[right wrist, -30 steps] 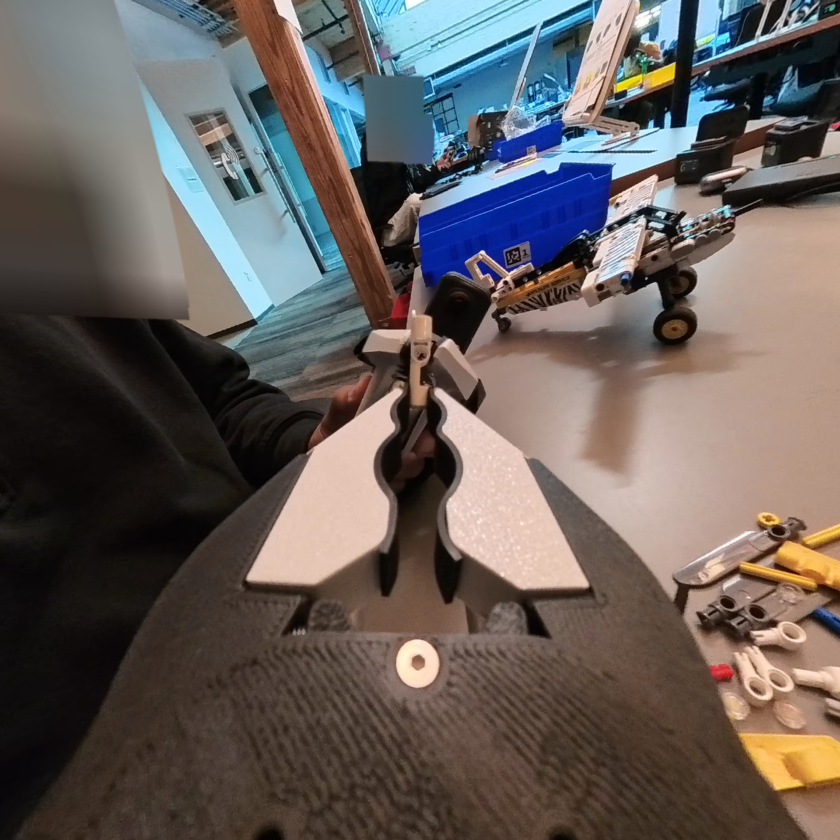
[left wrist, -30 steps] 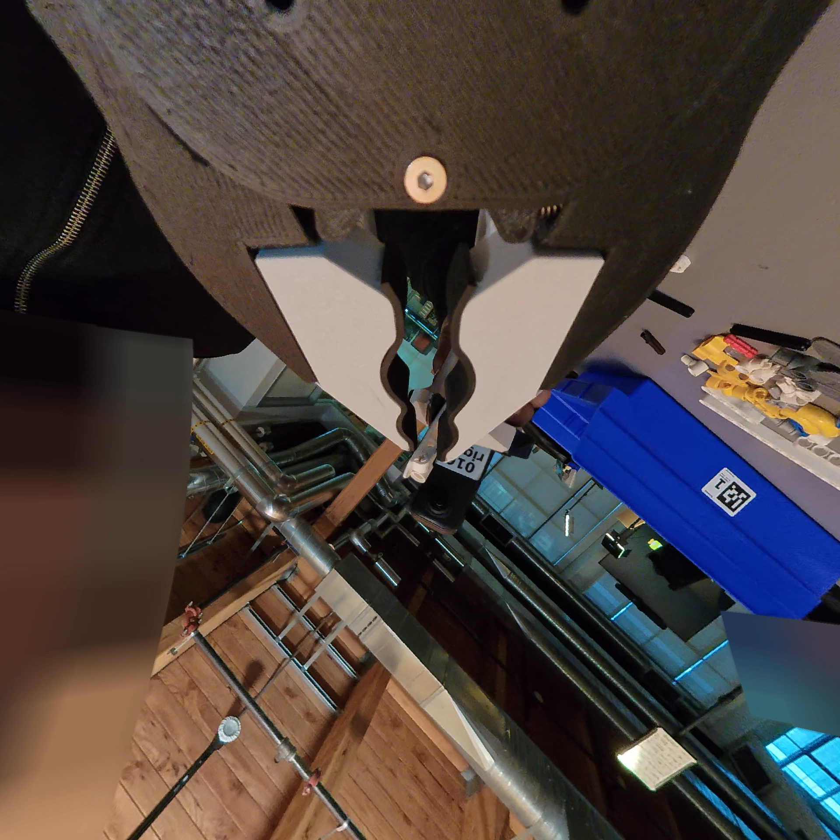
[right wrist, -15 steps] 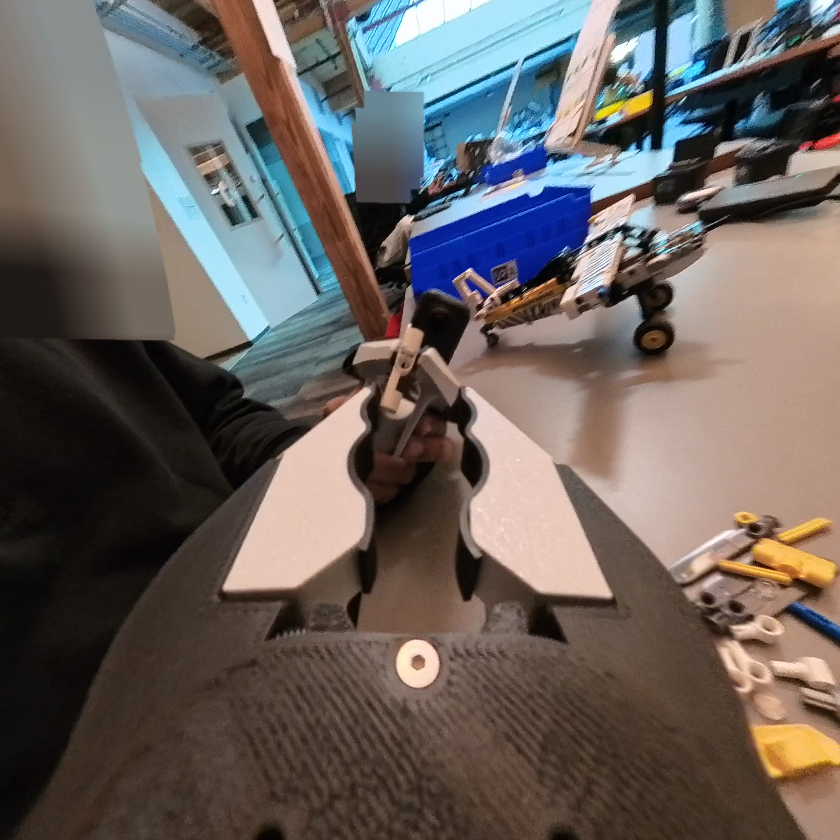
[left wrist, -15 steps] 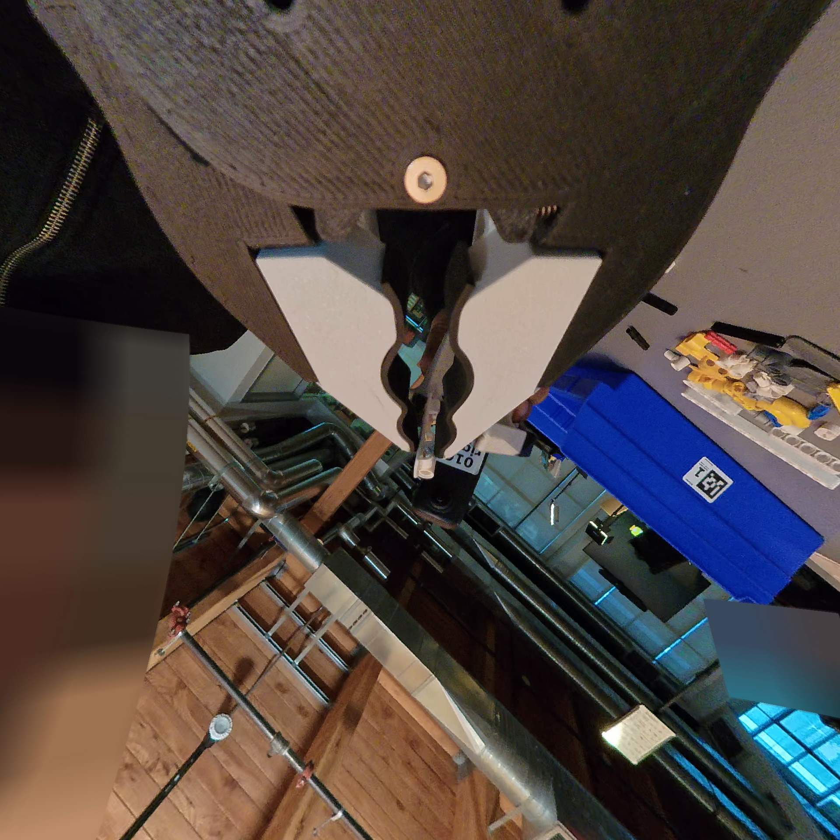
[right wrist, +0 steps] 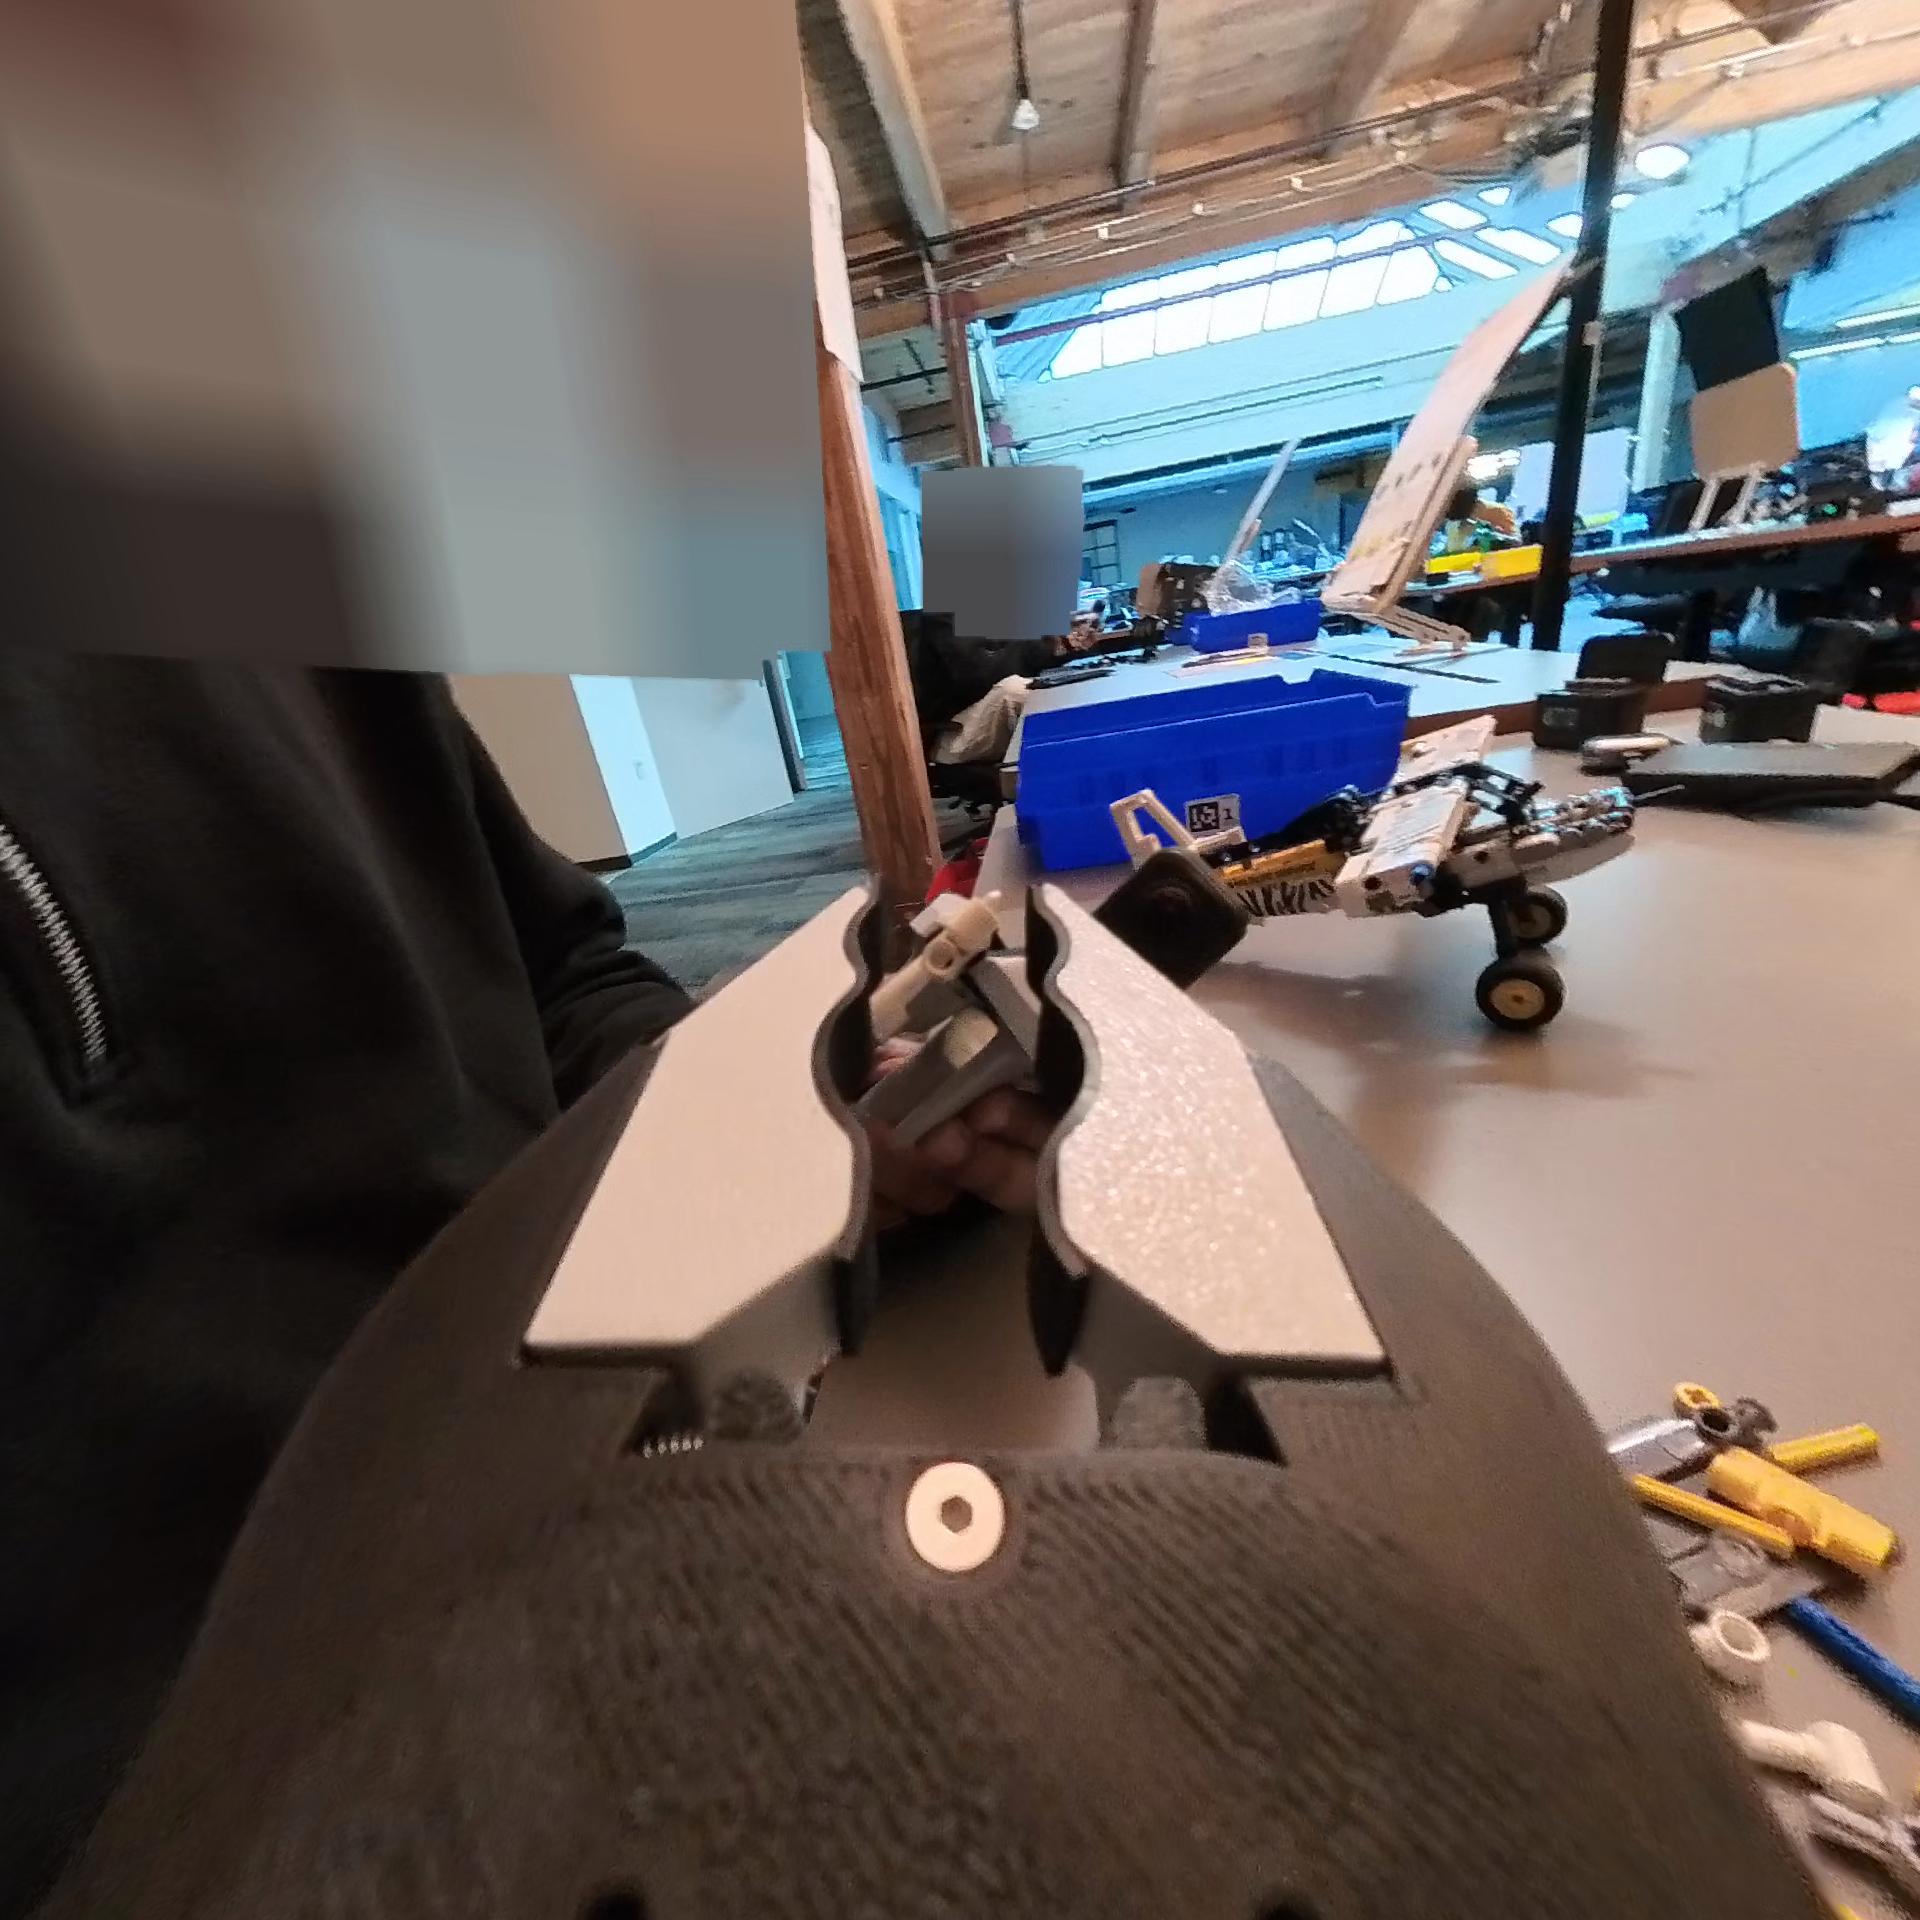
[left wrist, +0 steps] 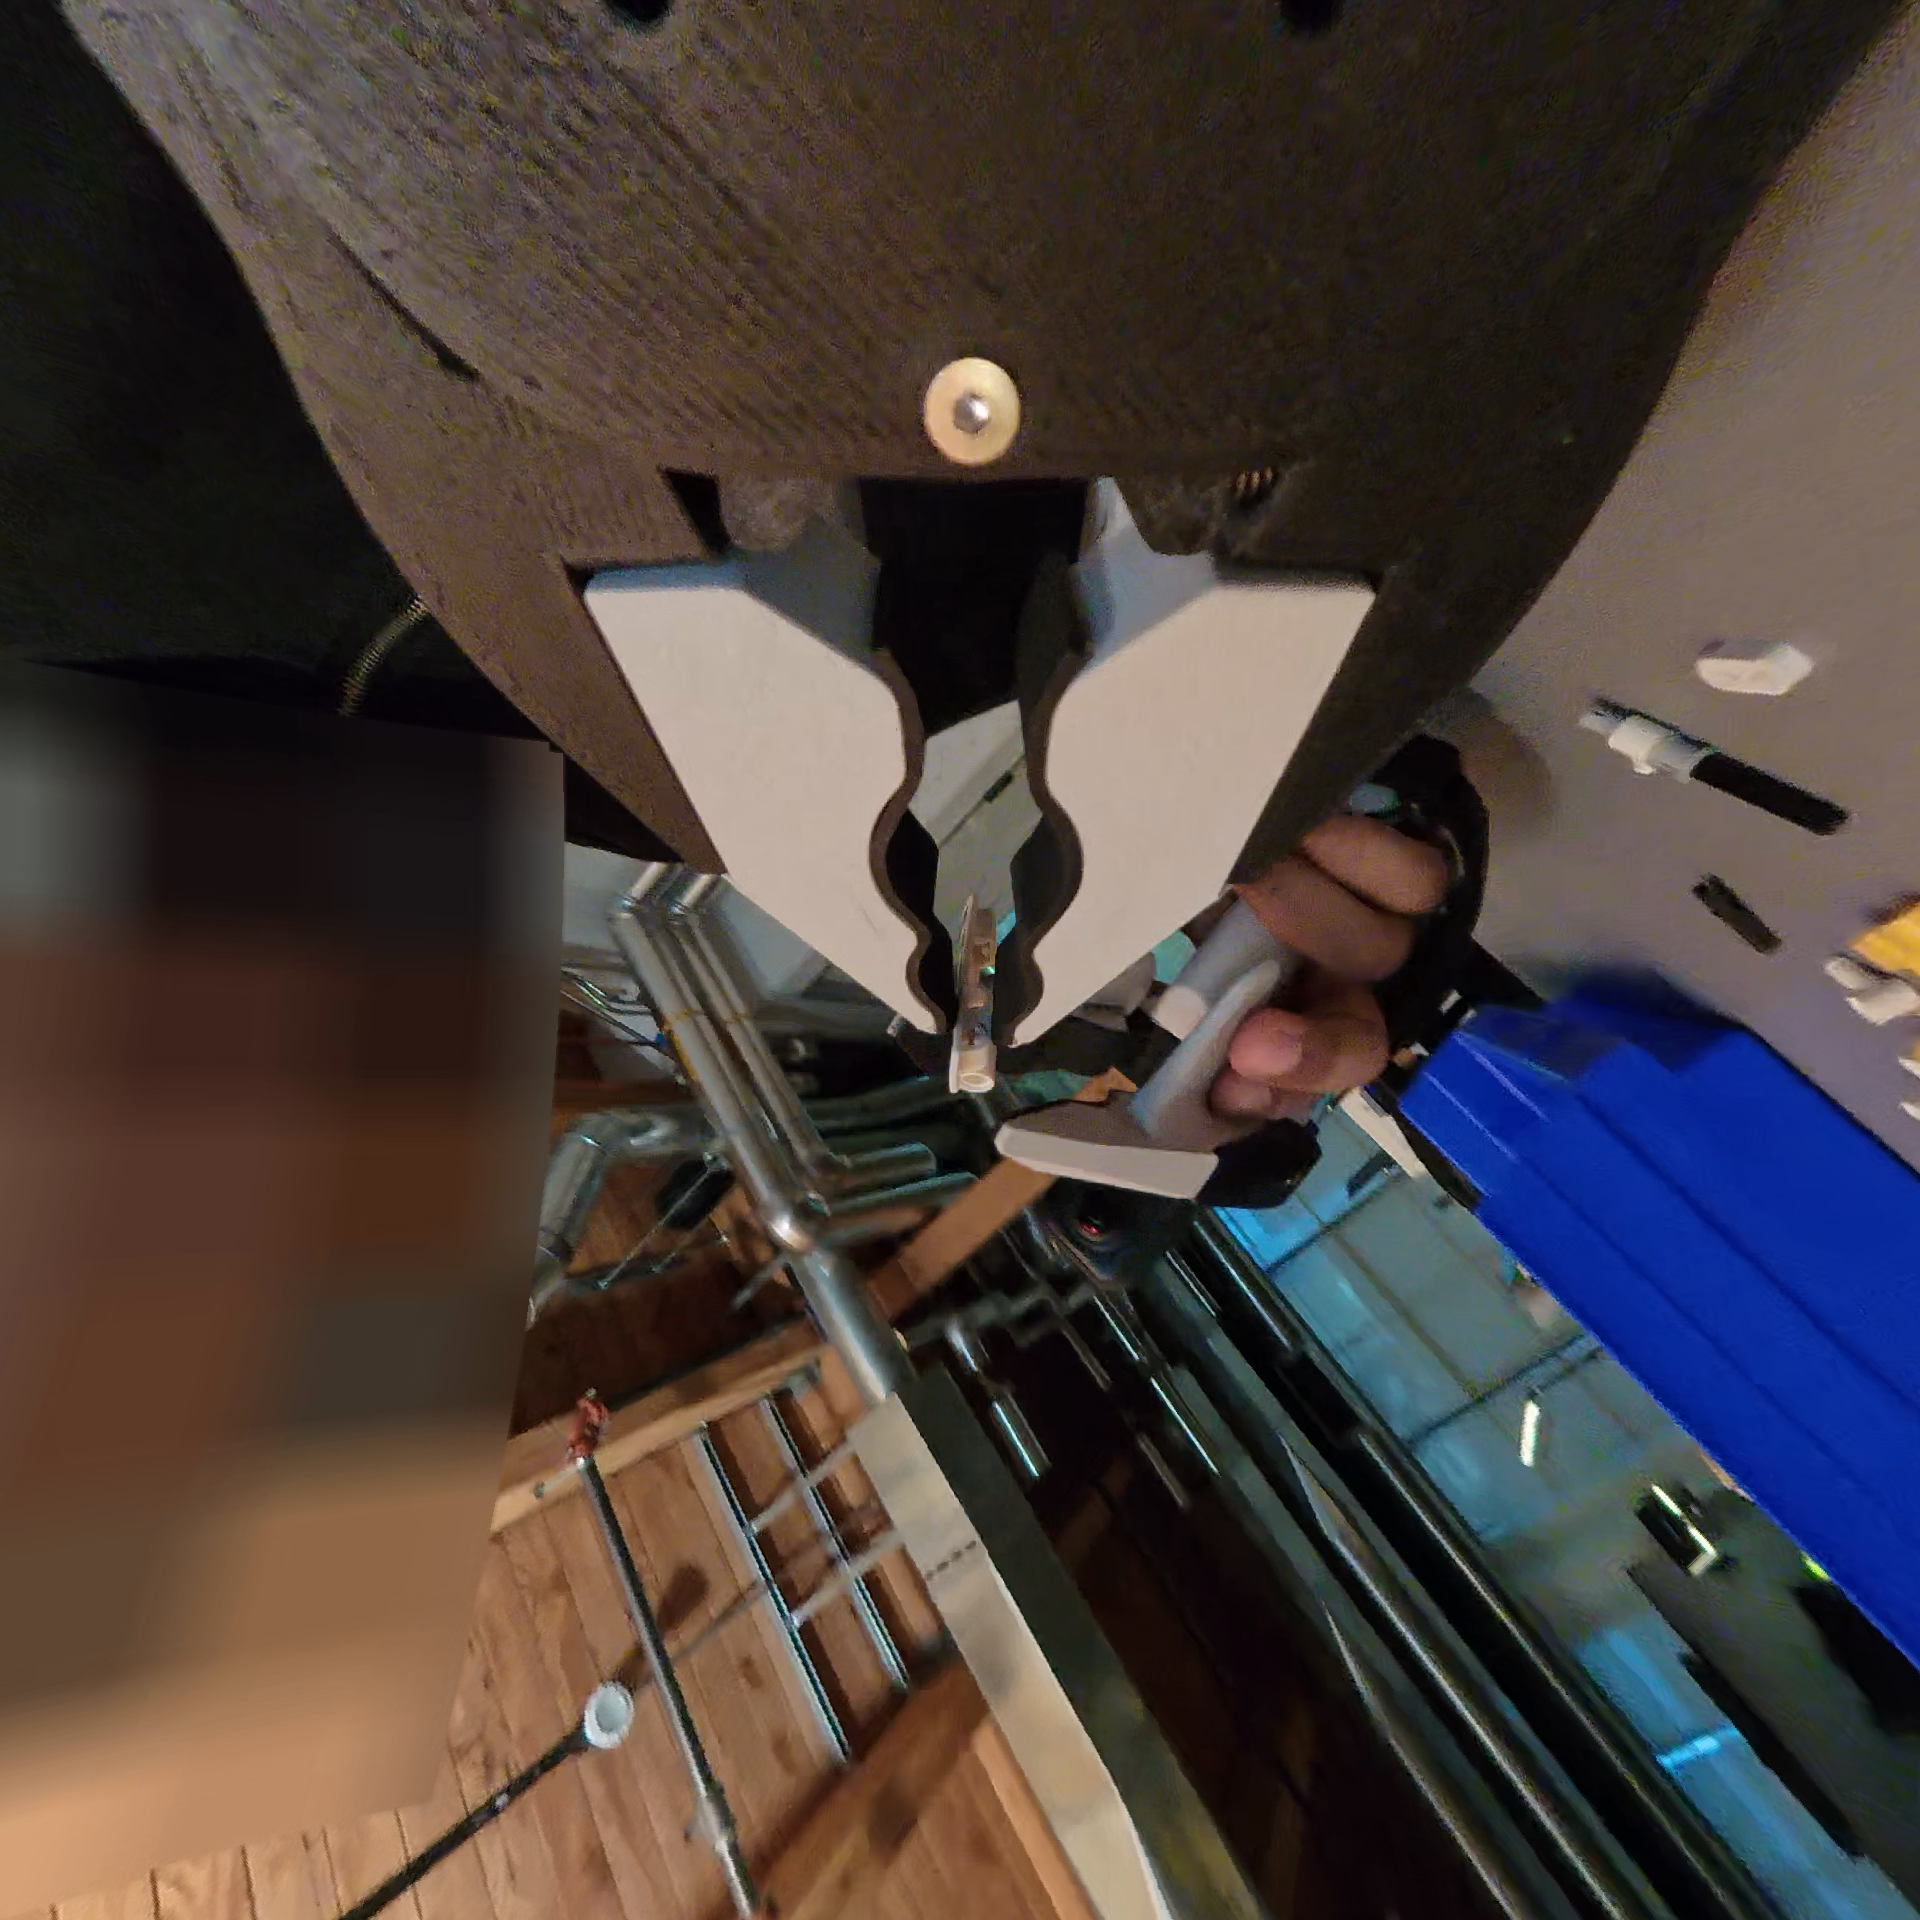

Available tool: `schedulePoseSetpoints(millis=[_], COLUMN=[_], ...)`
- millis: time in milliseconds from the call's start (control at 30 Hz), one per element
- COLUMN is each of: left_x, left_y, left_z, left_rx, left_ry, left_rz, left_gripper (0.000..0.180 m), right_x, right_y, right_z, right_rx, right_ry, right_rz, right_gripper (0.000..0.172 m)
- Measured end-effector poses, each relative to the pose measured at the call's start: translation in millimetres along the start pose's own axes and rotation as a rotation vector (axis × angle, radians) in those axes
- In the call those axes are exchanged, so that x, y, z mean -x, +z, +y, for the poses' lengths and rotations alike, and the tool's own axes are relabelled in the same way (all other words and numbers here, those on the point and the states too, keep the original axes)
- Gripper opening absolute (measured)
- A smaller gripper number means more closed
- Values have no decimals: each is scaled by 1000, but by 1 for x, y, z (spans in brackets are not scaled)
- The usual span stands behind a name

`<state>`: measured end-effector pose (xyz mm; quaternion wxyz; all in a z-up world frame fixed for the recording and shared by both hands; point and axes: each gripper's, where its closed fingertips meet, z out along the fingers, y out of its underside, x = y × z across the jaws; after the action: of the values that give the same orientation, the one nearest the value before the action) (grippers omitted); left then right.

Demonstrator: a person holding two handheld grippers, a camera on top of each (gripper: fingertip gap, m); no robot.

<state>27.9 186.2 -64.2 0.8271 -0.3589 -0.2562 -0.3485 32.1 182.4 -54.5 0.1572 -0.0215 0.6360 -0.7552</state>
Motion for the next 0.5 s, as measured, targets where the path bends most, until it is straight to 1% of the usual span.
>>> schedulePoseSetpoints(millis=[100,267,500], left_x=[-3,-6,-10], left_y=[2,5,5], left_z=[5,14,17], left_rx=[36,102,134], left_ry=[0,-71,-97], left_rz=[24,70,102], left_gripper=[2,3,3], right_x=[7,13,18], right_y=[-4,-3,-1], right_z=[1,3,4], right_rx=[5,9,0], right_ry=[-47,-120,-187], right_rz=[-34,-39,-41], right_gripper=[17,9,8])
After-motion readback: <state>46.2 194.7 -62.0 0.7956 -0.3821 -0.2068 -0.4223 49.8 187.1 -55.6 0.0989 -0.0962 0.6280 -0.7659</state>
